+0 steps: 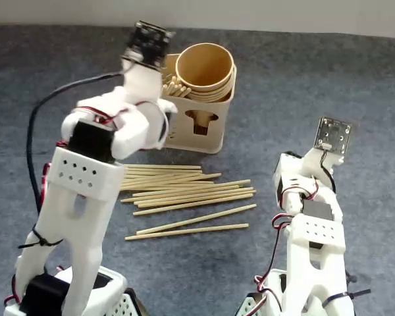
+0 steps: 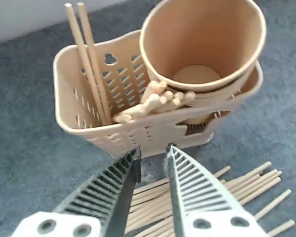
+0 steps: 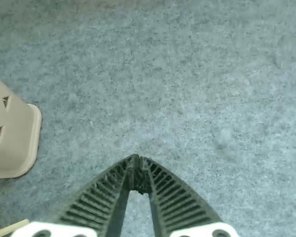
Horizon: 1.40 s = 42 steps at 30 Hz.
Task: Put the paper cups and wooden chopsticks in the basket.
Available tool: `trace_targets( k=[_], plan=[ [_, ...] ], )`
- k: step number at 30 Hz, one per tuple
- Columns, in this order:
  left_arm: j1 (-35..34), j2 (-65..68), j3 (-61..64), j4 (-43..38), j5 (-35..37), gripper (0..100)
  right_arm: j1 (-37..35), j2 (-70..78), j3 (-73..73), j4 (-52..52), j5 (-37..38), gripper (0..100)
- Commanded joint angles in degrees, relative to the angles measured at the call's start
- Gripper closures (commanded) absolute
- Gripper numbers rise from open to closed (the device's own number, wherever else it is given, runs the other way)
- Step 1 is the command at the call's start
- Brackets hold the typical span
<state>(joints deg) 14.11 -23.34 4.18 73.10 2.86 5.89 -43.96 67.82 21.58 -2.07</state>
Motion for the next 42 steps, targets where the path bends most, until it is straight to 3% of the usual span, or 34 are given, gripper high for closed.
trace_targets(
  k=[1,7,15,21,28,32,42],
  plan=[
    [4.18,-1.10,-1.45,3.16,-0.44,90,-0.57,-1.27,-0.40,-1.27,0.53,98.8],
    [8.13,-10.15,9.89,3.52,-0.44,90,-0.31,-1.27,-0.57,-1.27,0.53,98.8],
    [9.89,-25.19,30.99,-9.76,-2.37,89,0.22,-1.27,-0.66,-1.19,0.44,98.8],
    [10.07,-25.71,35.38,-9.76,-3.60,89,0.22,-1.27,-0.66,-1.19,0.44,98.8],
    [20.35,-25.71,45.85,-12.84,-11.16,89,0.22,-1.27,-0.66,-1.19,0.44,98.8],
    [22.02,-25.63,51.03,-16.70,-11.43,86,0.22,-1.27,-0.66,-1.19,0.62,98.8],
    [27.65,-25.54,54.37,-17.85,-13.45,86,0.22,-1.27,-0.66,-1.19,0.79,98.8]
  ],
)
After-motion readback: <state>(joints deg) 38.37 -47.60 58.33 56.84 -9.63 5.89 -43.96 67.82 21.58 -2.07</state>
